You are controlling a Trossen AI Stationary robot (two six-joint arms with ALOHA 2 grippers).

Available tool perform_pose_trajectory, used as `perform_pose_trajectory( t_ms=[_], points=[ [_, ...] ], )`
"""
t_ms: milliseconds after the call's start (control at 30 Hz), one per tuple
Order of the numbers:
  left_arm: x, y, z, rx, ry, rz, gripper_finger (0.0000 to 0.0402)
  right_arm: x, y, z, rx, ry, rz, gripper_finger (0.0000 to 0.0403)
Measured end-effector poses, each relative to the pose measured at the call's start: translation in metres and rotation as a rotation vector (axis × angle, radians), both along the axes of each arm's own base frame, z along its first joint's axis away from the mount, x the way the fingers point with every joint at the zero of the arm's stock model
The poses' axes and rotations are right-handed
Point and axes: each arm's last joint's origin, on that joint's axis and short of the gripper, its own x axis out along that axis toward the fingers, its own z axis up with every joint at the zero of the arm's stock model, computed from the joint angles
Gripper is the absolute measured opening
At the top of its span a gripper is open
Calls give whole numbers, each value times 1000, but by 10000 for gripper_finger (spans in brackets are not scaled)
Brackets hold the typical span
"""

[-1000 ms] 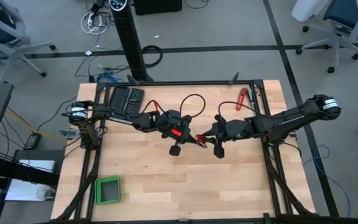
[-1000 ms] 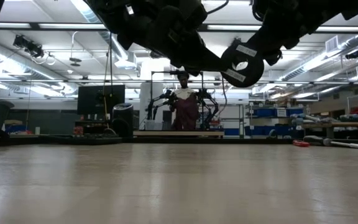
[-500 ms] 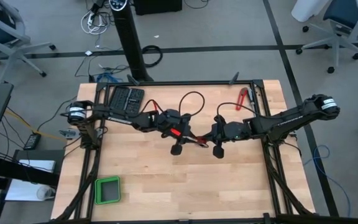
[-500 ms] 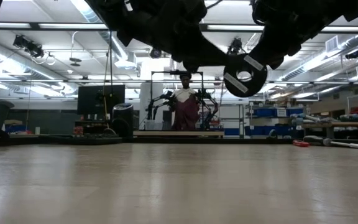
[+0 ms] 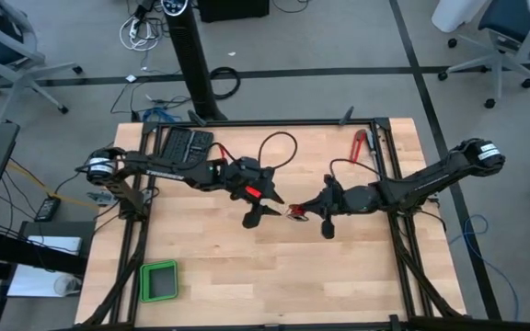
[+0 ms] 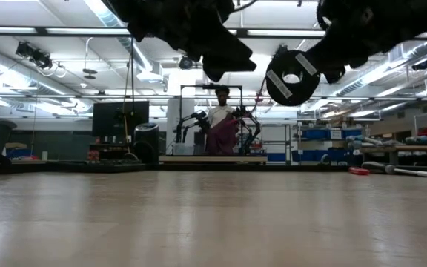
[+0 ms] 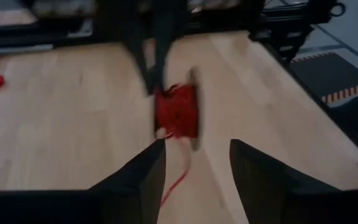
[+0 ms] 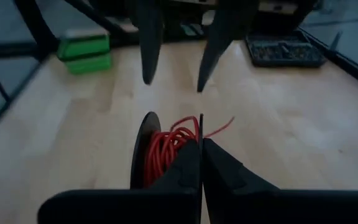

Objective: Coil cords
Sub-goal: Coil the red wire onto the black spool

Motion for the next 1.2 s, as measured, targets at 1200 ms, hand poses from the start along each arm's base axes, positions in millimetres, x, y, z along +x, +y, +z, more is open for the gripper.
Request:
perform_pose_trajectory(
  t_ms=[1200],
  points=[
    [-53,2,-69,-65,-395,263,152,-14,-39,-52,77,-350,17,1]
  ],
)
